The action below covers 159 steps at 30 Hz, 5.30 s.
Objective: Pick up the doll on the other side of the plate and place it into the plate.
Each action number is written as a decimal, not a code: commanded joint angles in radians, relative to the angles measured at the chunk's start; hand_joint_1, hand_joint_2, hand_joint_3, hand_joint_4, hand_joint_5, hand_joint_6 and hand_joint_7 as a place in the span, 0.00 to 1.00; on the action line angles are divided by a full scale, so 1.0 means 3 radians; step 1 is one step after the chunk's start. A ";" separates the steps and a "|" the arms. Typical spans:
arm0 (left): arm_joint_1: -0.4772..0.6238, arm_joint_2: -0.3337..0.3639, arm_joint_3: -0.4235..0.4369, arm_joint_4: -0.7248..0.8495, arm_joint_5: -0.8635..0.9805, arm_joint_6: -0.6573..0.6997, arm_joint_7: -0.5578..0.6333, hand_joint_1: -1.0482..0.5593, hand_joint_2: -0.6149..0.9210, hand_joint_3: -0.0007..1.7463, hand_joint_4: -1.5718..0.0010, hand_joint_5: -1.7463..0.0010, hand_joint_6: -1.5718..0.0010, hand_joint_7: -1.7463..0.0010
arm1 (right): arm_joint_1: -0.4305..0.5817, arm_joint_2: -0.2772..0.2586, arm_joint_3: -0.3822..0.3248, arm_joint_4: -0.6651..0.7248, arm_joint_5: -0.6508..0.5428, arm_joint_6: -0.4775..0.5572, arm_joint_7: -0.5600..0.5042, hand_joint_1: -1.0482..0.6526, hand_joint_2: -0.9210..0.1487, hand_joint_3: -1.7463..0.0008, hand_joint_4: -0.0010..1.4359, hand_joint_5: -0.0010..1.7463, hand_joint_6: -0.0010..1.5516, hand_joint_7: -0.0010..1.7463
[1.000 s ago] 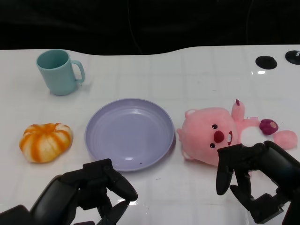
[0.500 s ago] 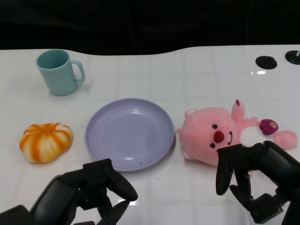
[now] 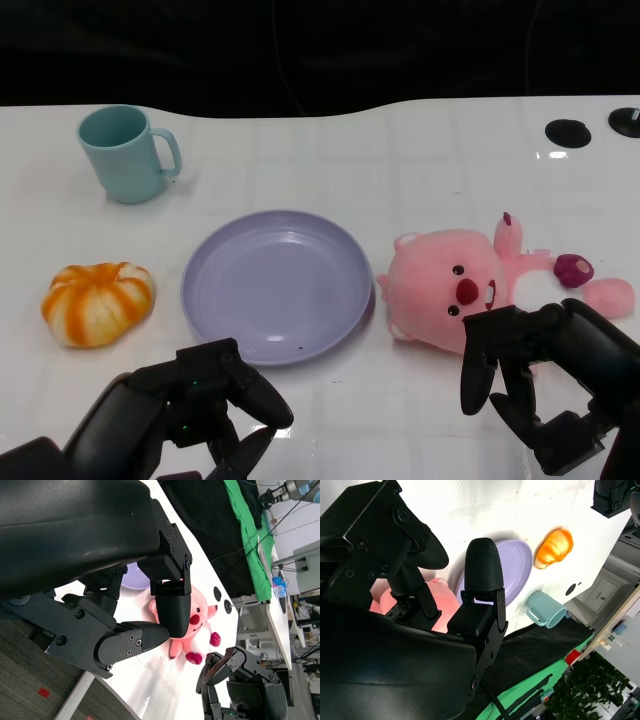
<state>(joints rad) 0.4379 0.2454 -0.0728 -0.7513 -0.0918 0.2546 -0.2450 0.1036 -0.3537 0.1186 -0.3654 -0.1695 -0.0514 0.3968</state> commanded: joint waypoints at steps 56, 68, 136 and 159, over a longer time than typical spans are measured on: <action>0.0106 -0.0007 -0.0022 -0.0159 -0.0003 0.0060 -0.0008 0.40 0.83 0.47 0.57 0.05 0.52 0.25 | -0.1279 -0.0433 0.0817 0.0871 -0.2204 0.1386 0.0158 0.20 0.00 0.92 0.06 0.29 0.20 0.04; 0.0170 -0.0010 -0.0010 -0.0170 0.0006 -0.0018 -0.0014 0.40 0.85 0.44 0.57 0.05 0.51 0.26 | -0.1742 -0.0117 0.1013 0.1860 -0.2183 0.1374 -0.0087 0.18 0.00 0.88 0.09 0.25 0.22 0.02; 0.0252 0.0124 0.0066 -0.0254 -0.0023 -0.0026 -0.0041 0.40 0.86 0.46 0.56 0.04 0.50 0.27 | -0.2237 0.0353 0.0688 0.2796 -0.1368 0.0275 -0.1996 0.50 0.49 0.26 0.68 1.00 0.49 1.00; 0.0375 -0.0048 -0.0320 -0.0207 0.0201 -0.0152 0.0074 0.44 0.83 0.53 0.58 0.04 0.52 0.17 | -0.2779 0.1091 0.1094 0.2941 -0.1462 0.0221 -0.1525 0.49 0.60 0.22 0.69 1.00 0.50 1.00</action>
<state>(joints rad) 0.5419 0.2313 -0.1623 -0.8088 -0.0409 0.2231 -0.2351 -0.7048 -0.0304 0.4463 0.5019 -0.6024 0.0144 -0.0629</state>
